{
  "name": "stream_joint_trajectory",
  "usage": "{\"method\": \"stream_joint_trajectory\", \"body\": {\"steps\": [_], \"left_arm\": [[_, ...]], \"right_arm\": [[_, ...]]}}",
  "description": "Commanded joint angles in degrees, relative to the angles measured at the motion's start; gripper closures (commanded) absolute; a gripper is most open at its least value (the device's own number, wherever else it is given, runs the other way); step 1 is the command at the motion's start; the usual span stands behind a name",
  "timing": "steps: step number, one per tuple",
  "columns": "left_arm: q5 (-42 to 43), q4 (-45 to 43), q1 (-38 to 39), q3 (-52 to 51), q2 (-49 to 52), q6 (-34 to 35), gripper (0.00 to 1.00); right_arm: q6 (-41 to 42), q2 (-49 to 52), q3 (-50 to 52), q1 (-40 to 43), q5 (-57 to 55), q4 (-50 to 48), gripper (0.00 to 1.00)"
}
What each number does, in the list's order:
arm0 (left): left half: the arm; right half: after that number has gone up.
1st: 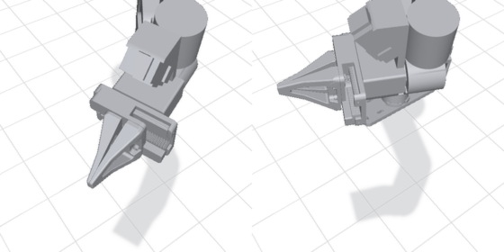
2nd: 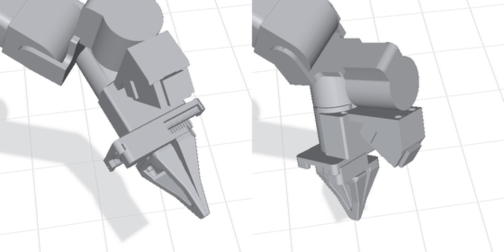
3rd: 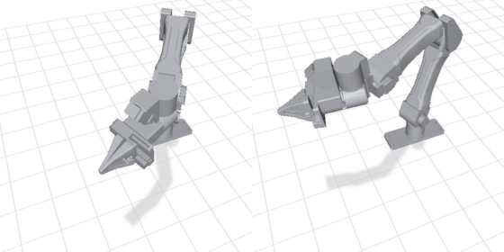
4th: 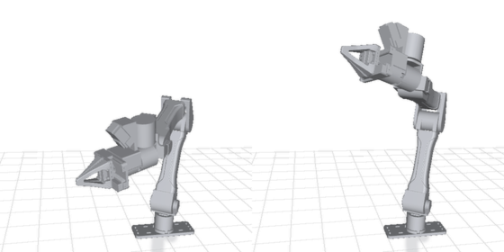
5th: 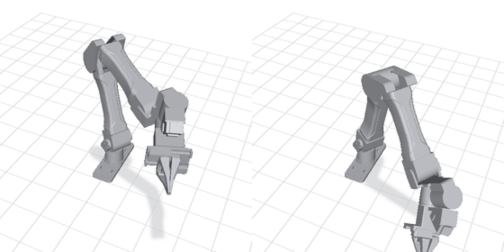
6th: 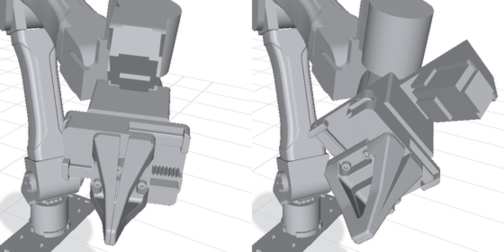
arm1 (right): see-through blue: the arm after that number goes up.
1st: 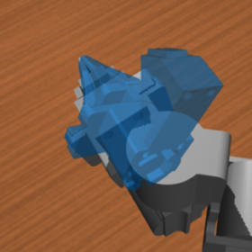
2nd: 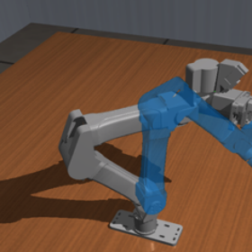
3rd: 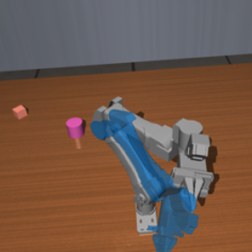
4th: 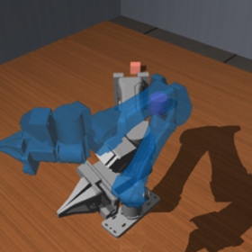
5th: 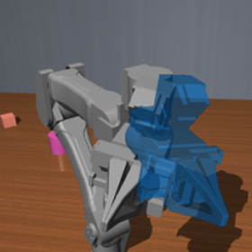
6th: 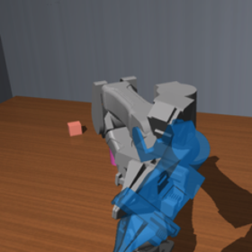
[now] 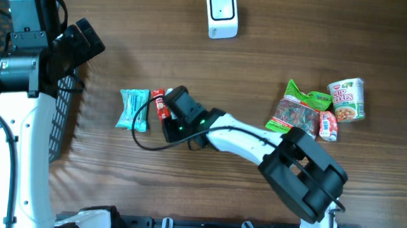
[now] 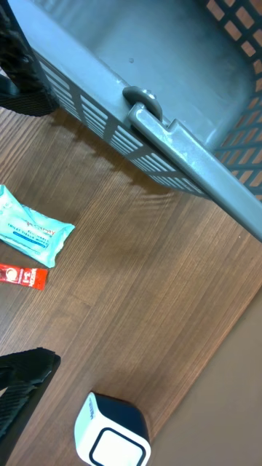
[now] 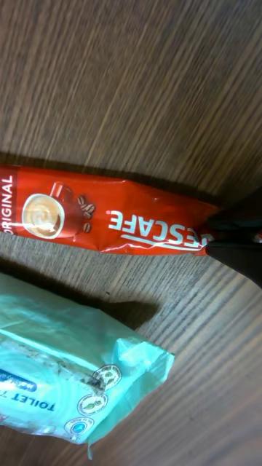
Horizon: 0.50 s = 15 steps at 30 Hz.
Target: Scan the item barcode
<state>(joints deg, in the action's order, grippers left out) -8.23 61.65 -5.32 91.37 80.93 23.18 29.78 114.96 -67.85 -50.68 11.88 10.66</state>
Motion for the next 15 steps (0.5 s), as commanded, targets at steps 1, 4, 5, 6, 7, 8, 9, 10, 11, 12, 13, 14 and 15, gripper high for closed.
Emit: {"method": "stream_joint_trajectory", "body": {"steps": [1, 4, 5, 6, 7, 8, 9, 10, 11, 12, 13, 14, 15], "left_arm": [[0.1, -0.1, -0.4, 0.5, -0.5, -0.5, 0.0], [0.1, -0.1, -0.4, 0.5, -0.5, -0.5, 0.0], [0.1, -0.1, -0.4, 0.5, -0.5, -0.5, 0.0], [0.1, -0.1, -0.4, 0.5, -0.5, -0.5, 0.0], [0.1, -0.1, -0.4, 0.5, -0.5, -0.5, 0.0], [0.1, -0.1, -0.4, 0.5, -0.5, -0.5, 0.0], [0.1, -0.1, -0.4, 0.5, -0.5, -0.5, 0.0], [0.1, -0.1, -0.4, 0.5, -0.5, -0.5, 0.0], [0.1, -0.1, -0.4, 0.5, -0.5, -0.5, 0.0], [0.1, -0.1, -0.4, 0.5, -0.5, -0.5, 0.0], [0.1, -0.1, -0.4, 0.5, -0.5, -0.5, 0.0], [0.1, -0.1, -0.4, 0.5, -0.5, -0.5, 0.0], [0.1, -0.1, -0.4, 0.5, -0.5, -0.5, 0.0]], "right_arm": [[-4.4, -6.0, 0.8, 7.3, 22.1, 0.3, 0.96], [-5.7, -6.7, 0.8, 12.0, 35.6, 0.3, 0.96], [-6.8, -6.7, 0.8, 14.2, 41.4, 0.3, 0.96], [-7.4, -6.7, 0.8, 15.9, 46.4, 0.3, 0.96], [-8.5, -6.7, 0.8, 17.9, 51.9, 0.3, 0.96], [-10.5, -6.7, 0.8, 21.0, 60.5, 0.4, 0.96], [-10.8, -6.7, 0.9, 23.1, 66.0, 0.6, 0.96], [-11.5, -6.7, 0.9, 25.3, 71.4, 0.6, 0.95], [-13.0, -6.7, 0.9, 27.4, 75.5, 1.0, 0.95], [-14.3, -6.7, 0.9, 29.2, 77.6, 2.1, 0.95], [-19.0, -6.7, 0.9, 32.3, 81.1, 5.6, 0.95], [-21.2, -6.7, 0.9, 34.1, 81.1, 9.1, 0.95], [-25.0, -6.7, 1.1, 36.4, 81.1, 13.0, 0.96]]}}
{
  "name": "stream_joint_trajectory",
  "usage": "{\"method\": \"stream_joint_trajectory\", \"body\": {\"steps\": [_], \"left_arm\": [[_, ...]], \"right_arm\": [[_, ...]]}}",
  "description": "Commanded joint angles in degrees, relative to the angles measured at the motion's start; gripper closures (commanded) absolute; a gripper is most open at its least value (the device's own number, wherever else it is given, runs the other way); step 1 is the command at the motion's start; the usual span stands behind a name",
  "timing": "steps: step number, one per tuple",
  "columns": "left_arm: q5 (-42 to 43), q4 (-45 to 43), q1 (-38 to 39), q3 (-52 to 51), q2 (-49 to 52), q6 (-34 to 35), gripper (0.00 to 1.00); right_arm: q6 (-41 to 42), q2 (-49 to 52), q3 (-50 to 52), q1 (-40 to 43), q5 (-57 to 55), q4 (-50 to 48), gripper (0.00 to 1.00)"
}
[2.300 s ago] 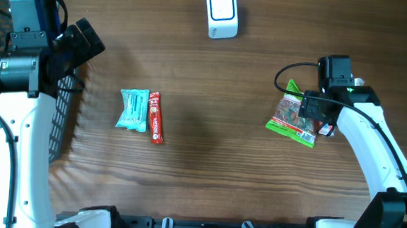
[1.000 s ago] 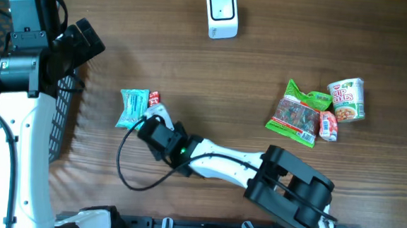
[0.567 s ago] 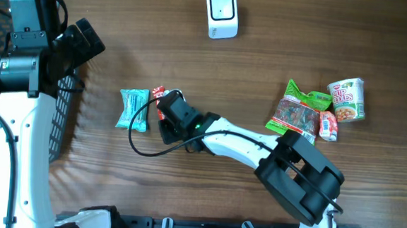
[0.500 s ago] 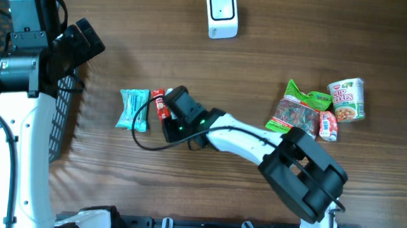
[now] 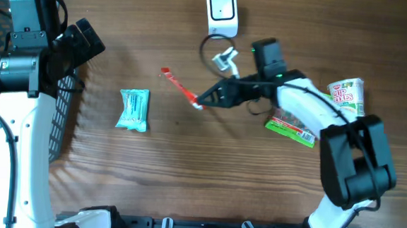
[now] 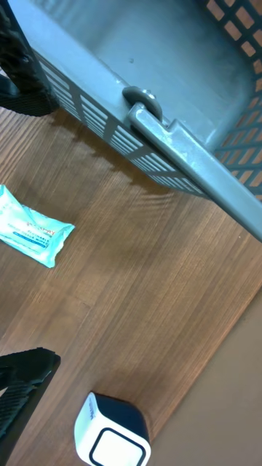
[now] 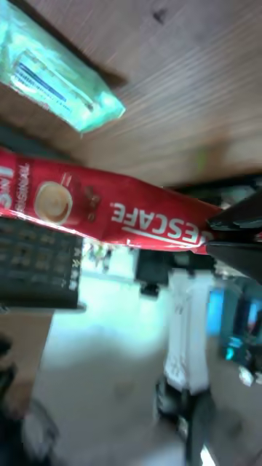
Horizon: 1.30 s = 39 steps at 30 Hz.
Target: Scan the item barcode
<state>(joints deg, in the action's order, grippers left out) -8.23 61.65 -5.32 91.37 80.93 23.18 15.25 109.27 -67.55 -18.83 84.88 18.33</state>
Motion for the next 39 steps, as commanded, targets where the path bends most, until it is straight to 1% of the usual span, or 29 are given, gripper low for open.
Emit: {"method": "stream_joint_trajectory", "body": {"steps": [1, 4, 7, 11, 13, 16, 20, 23, 24, 25, 28, 29, 31, 32, 34, 36, 37, 39], "left_arm": [[0.1, -0.1, -0.4, 0.5, -0.5, -0.5, 0.0], [0.1, -0.1, -0.4, 0.5, -0.5, -0.5, 0.0], [0.1, -0.1, -0.4, 0.5, -0.5, -0.5, 0.0], [0.1, -0.1, -0.4, 0.5, -0.5, -0.5, 0.0], [0.1, -0.1, -0.4, 0.5, -0.5, -0.5, 0.0], [0.1, -0.1, -0.4, 0.5, -0.5, -0.5, 0.0], [0.1, -0.1, -0.4, 0.5, -0.5, -0.5, 0.0], [0.1, -0.1, -0.4, 0.5, -0.5, -0.5, 0.0], [0.1, -0.1, -0.4, 0.5, -0.5, -0.5, 0.0], [0.1, -0.1, -0.4, 0.5, -0.5, -0.5, 0.0], [0.1, -0.1, -0.4, 0.5, -0.5, -0.5, 0.0], [0.1, -0.1, -0.4, 0.5, -0.5, -0.5, 0.0], [0.1, -0.1, -0.4, 0.5, -0.5, -0.5, 0.0], [0.1, -0.1, -0.4, 0.5, -0.5, -0.5, 0.0], [0.1, -0.1, -0.4, 0.5, -0.5, -0.5, 0.0], [0.1, -0.1, -0.4, 0.5, -0.5, -0.5, 0.0], [0.1, -0.1, -0.4, 0.5, -0.5, -0.5, 0.0], [0.1, -0.1, -0.4, 0.5, -0.5, -0.5, 0.0]], "right_arm": [[-12.9, -1.0, 1.6, 6.9, 8.1, 7.6, 0.96], [-14.7, -1.0, 5.6, 13.8, 8.1, 8.8, 0.96], [-15.3, -1.0, 11.3, 16.8, 8.1, 7.2, 0.96], [-15.1, -1.0, 20.6, 15.4, 8.1, 1.1, 0.96], [-15.0, -1.0, 23.0, 14.6, 8.1, -0.1, 0.96], [-12.2, -1.0, 23.0, 14.7, 8.1, -0.4, 0.96], [-12.2, -1.0, 23.1, 14.5, 7.8, -1.0, 0.96], [-11.3, -1.0, 23.1, 12.2, 4.5, -1.6, 0.96], [-10.1, -1.0, 23.1, 11.0, 4.6, -3.0, 0.96], [-7.2, -1.0, 23.1, 9.7, 4.6, -5.4, 0.96], [5.2, -1.0, 23.0, 6.1, 3.7, -16.8, 0.96], [9.7, -1.0, 23.0, 4.9, -0.6, -20.4, 0.96], [16.1, -1.0, 23.1, 1.6, -10.4, -25.2, 0.96], [17.7, -1.0, 23.1, -0.2, -14.6, -26.5, 0.96], [20.7, -1.0, 23.0, -5.5, -26.7, -27.8, 0.96], [24.4, -1.0, 23.0, -11.9, -44.9, -28.3, 0.96], [26.7, -1.0, 23.0, -15.2, -51.1, -29.4, 0.96], [27.3, -1.0, 23.0, -18.3, -53.6, -32.5, 0.96]]}}
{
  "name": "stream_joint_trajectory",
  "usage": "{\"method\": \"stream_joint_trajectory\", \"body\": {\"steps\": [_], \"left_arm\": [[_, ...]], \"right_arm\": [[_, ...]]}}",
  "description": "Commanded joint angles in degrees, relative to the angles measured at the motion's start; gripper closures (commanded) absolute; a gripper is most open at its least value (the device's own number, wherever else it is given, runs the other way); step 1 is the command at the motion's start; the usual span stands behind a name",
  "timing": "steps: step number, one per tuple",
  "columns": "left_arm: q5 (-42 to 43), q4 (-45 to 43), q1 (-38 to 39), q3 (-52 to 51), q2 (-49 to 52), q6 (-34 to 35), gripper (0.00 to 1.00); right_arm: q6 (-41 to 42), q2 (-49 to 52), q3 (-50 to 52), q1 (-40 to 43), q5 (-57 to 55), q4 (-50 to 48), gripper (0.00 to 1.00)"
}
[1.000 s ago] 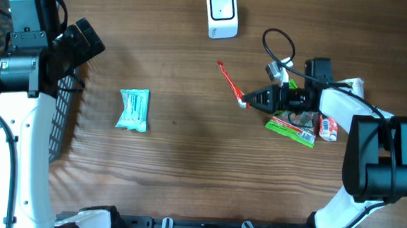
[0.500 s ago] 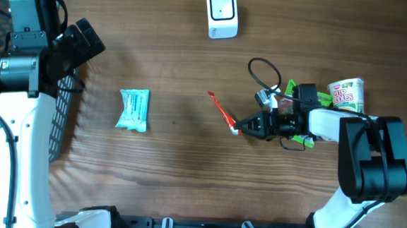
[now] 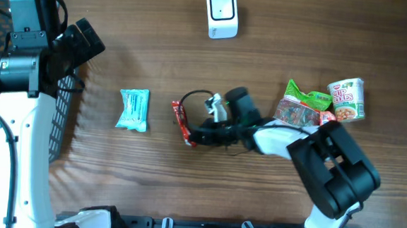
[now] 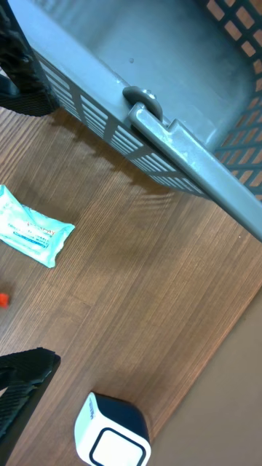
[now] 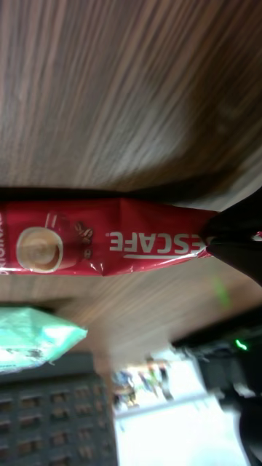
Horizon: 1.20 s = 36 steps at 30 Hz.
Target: Scan the item barcode
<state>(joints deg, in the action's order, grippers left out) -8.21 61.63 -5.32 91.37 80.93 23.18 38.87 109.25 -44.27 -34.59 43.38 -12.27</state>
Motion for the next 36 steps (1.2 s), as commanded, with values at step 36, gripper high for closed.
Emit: {"method": "stream_joint_trajectory", "body": {"steps": [36], "left_arm": [[0.1, -0.1, -0.4, 0.5, -0.5, -0.5, 0.0]], "right_arm": [[-21.6, -1.7, -24.9, -12.5, -31.1, 32.0, 0.96]]}}
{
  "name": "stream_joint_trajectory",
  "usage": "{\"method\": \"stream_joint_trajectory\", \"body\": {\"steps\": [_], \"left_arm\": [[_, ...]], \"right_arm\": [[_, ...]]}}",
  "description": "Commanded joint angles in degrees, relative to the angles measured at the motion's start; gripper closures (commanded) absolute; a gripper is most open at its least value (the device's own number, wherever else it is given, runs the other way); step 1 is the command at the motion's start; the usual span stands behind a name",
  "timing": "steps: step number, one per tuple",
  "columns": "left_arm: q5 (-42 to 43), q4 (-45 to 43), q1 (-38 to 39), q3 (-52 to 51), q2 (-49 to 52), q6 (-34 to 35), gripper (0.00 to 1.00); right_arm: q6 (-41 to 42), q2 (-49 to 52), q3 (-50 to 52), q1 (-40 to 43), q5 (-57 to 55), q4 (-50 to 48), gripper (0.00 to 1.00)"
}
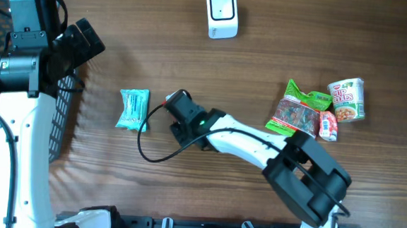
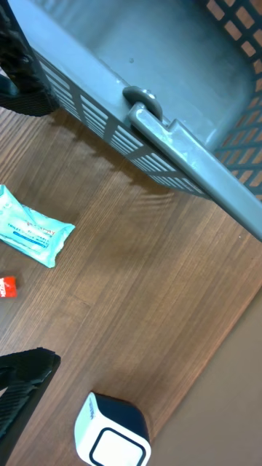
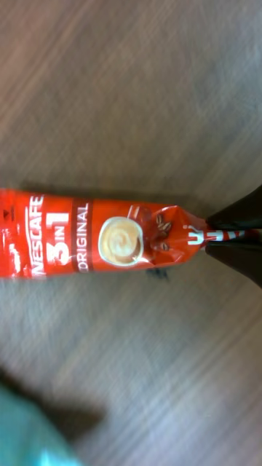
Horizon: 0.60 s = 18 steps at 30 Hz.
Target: Scan the item barcode
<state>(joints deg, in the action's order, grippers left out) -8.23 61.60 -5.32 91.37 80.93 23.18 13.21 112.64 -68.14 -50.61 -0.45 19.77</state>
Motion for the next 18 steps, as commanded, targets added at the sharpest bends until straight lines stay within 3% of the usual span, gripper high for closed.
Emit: {"method": "stream_joint_trajectory", "body": {"steps": [1, 5, 8, 13, 15, 18], "left_arm": [[0.1, -0.1, -0.4, 0.5, -0.5, -0.5, 0.0], [0.1, -0.1, -0.4, 0.5, -0.5, -0.5, 0.0], [0.1, -0.1, -0.4, 0.5, -0.5, -0.5, 0.0], [0.1, -0.1, -0.4, 0.5, -0.5, -0.5, 0.0], [0.1, -0.1, -0.4, 0.5, -0.5, -0.5, 0.0], [0.1, -0.1, -0.4, 0.5, -0.5, -0.5, 0.0]], "right_arm": [[5.9, -6.1, -1.0, 6.5, 19.9, 0.1, 0.96], [7.6, -4.2, 1.4, 17.4, 44.0, -0.7, 0.96], [3.7, -2.3, 2.2, 18.2, 48.3, -1.5, 0.96], [6.8, -2.0, 3.1, 19.5, 52.0, -0.8, 0.96], [5.8, -2.0, 5.6, 20.3, 47.7, -1.2, 0.96], [3.3, -2.0, 6.4, 20.2, 50.3, -1.9, 0.96]]}}
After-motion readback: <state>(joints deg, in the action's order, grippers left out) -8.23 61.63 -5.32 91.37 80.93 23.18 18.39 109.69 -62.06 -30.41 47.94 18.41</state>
